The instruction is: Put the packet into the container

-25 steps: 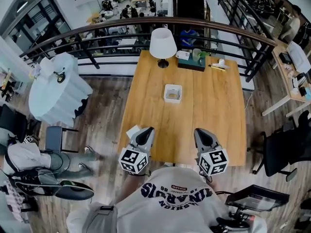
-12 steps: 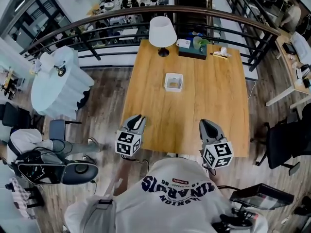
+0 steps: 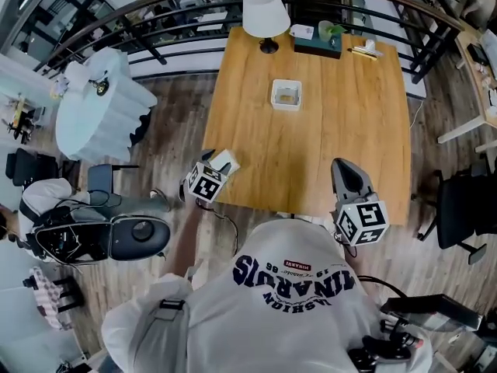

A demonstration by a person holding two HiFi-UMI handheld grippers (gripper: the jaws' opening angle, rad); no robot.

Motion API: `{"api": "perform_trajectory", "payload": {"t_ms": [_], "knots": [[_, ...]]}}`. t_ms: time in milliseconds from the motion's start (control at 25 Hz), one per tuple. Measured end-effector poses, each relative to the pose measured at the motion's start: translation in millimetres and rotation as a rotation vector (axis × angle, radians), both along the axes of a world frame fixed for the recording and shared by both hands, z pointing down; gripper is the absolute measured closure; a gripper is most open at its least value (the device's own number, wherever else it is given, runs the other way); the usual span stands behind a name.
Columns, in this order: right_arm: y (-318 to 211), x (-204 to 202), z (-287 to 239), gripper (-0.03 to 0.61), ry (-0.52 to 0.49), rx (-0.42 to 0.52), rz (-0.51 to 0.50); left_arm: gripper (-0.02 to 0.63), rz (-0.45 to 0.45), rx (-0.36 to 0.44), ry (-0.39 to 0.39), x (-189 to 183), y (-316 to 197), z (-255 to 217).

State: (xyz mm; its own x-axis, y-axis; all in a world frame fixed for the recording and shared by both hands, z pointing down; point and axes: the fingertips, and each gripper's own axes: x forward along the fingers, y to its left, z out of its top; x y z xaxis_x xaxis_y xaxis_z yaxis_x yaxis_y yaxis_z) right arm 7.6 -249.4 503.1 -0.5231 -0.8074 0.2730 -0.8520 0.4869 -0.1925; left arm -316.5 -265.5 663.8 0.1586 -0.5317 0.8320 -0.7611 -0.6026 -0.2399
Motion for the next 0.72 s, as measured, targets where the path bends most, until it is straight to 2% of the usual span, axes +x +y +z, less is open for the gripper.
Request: {"api": "perform_trajectory", "payload": {"t_ms": [200, 360, 520, 720], "knots": [[0, 20, 5, 0.568, 0.009, -0.008, 0.031, 0.314, 0.017, -0.145, -0.039, -23, 2, 59], [-3, 34, 3, 0.568, 0.028, 0.004, 0.047, 0.256, 0.081, -0.278, -0.120, -38, 0, 114], [-3, 47, 5, 0.568, 0.038, 0.009, 0.069, 0.249, 0.108, -0.336, -0.157, -52, -14, 158], [0, 62, 10, 0.568, 0.037, -0.004, 0.108, 0.249, 0.090, -0.428, -0.176, -64, -14, 197]]}}
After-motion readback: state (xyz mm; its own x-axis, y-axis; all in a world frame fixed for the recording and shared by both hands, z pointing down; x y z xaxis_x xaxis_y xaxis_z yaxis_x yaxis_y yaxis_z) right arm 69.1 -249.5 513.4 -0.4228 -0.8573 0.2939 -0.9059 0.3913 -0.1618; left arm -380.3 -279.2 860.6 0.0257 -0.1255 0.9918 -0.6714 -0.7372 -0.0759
